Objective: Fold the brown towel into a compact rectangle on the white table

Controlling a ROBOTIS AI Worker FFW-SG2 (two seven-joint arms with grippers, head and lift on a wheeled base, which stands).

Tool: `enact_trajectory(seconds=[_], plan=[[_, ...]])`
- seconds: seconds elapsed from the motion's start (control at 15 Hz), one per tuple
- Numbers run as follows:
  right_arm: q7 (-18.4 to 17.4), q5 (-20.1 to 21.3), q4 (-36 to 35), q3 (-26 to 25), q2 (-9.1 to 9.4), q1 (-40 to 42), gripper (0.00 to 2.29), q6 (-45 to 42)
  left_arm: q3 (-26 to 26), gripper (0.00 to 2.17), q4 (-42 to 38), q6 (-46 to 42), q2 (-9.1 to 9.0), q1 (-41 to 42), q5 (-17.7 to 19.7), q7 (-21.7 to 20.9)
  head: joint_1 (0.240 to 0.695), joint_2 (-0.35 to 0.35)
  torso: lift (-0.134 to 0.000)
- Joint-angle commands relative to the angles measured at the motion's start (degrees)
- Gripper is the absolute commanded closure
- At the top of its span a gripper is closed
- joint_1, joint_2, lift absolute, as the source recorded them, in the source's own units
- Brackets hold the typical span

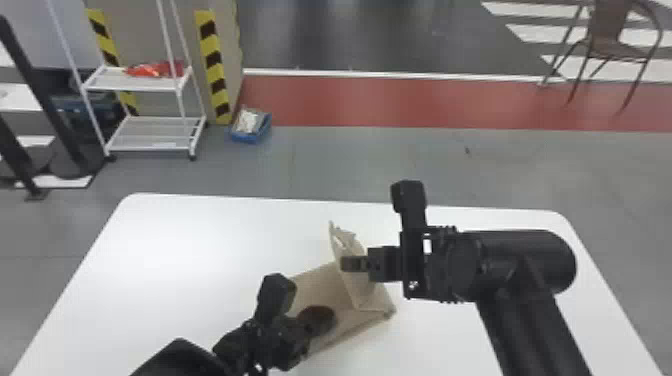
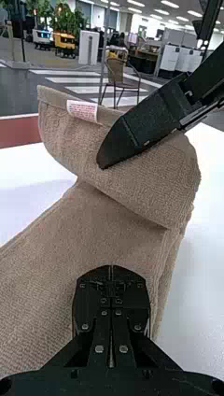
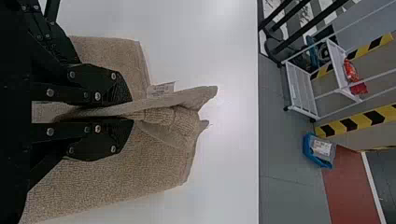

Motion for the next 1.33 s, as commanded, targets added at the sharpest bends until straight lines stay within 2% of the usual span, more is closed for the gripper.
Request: enact_trajectory(seconds=[0.0, 0.67, 0.8, 1.0, 1.07, 1.13, 1.2, 1.27], plan=[[-0.6, 0.0, 0.0, 1.5, 0.05, 0.4, 1.02, -1.6, 0.0, 1.73, 0.5, -0.7, 0.02, 0.0, 0.1, 0.0, 0.695, -0.044, 0.000], [-2.8, -1.2, 1.5, 6.8, 0.05, 1.6, 1.01, -7.4, -1.5, 1.74, 3.2, -2.3, -0.94, -1.3, 0.0, 0.4, 0.695, -0.013, 0.000], [-3.1, -1.4, 2.4, 7.7, 0.05, 1.9, 0.83, -9.2, -1.7, 1.73, 3.3, -2.3, -0.94, -1.3, 0.0, 0.4, 0.695, -0.008, 0.000], [-3.1, -1.8, 3.4, 8.5, 0.05, 2.3, 0.83, -9.3, -1.7, 1.73, 3.2, -2.3, -0.94, -1.3, 0.0, 0.4, 0.695, -0.002, 0.000], [-3.1, -1.9, 3.5, 8.6, 0.05, 2.5, 0.70, -9.3, -1.7, 1.74, 3.2, -2.3, -0.86, -1.3, 0.0, 0.4, 0.695, 0.002, 0.000], [-2.9, -2.5, 3.5, 8.6, 0.05, 2.8, 0.42, -9.0, -1.6, 1.73, 3.2, -2.3, -0.86, -1.3, 0.0, 0.4, 0.695, 0.003, 0.000], [-2.7, -3.5, 3.1, 8.4, 0.05, 3.1, 0.42, -7.9, -1.6, 1.73, 3.2, -2.4, -0.77, -1.3, 0.1, 0.4, 0.695, 0.005, 0.000], [-2.8, -4.0, 1.9, 8.4, 0.05, 3.8, 0.25, -7.2, -1.6, 1.74, 3.0, -2.4, -0.77, -1.3, 0.1, 0.4, 0.695, 0.007, 0.000]])
